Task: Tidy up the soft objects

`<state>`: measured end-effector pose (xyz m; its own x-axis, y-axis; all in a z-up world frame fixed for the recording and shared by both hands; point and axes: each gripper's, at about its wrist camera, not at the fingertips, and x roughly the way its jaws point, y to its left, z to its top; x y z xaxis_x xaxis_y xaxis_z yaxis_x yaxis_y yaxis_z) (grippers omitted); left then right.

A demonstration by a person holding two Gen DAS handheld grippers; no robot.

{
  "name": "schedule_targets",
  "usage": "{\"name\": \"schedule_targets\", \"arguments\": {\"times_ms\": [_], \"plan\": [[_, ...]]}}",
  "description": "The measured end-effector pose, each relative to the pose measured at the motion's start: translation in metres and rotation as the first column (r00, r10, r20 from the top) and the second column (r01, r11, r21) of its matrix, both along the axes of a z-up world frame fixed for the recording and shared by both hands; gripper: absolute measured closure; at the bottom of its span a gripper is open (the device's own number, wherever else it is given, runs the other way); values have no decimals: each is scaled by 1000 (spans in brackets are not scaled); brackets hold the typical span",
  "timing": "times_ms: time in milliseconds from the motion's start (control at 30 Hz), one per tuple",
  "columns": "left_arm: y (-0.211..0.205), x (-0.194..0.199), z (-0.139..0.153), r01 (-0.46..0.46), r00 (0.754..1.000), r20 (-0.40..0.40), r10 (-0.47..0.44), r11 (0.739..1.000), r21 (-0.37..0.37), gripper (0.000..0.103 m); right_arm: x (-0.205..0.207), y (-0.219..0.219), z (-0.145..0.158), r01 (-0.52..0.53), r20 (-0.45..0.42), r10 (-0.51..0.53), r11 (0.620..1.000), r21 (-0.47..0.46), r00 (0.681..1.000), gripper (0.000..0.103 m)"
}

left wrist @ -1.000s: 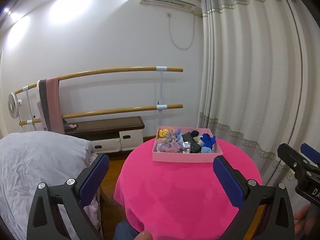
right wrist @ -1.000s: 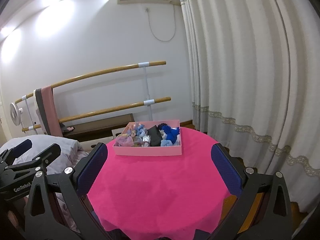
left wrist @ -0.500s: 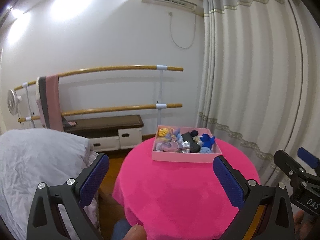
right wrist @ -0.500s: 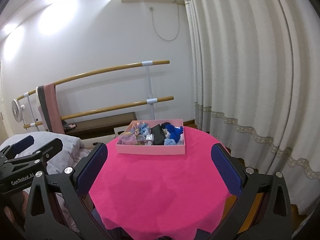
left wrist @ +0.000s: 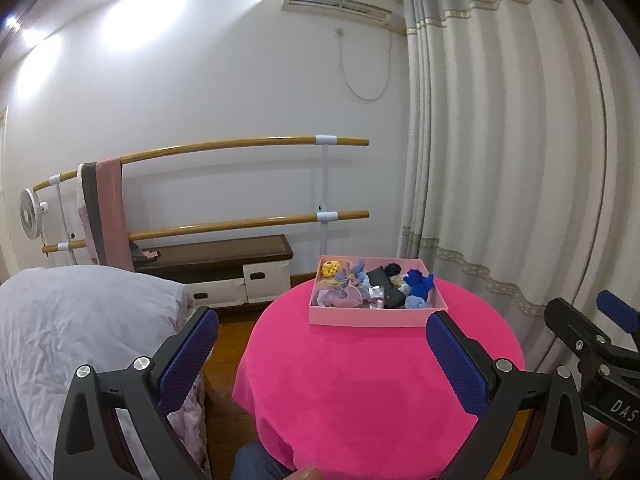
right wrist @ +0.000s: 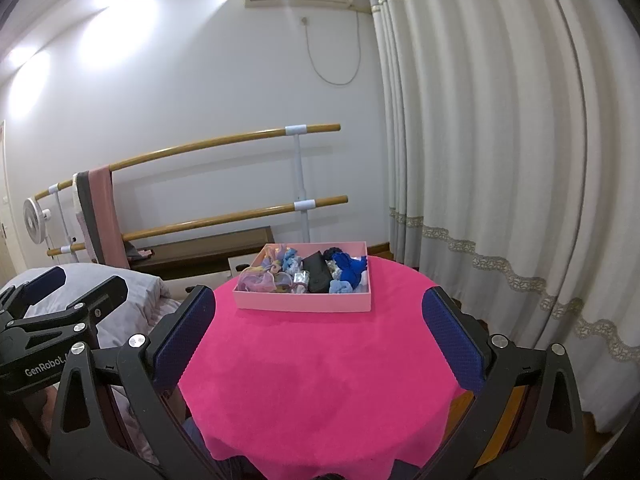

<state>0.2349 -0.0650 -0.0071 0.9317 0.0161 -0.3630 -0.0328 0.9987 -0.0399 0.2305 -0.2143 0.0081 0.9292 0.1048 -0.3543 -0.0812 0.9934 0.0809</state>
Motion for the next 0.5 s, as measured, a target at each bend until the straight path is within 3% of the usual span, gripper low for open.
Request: {"name": "schedule_targets", "arguments": {"times_ms": [500], "plan": [[-1, -8, -2, 2, 999, 38, -2, 1000, -21, 0, -1, 1, 1, 2, 1, -2, 1000, 1, 1000, 0]]}}
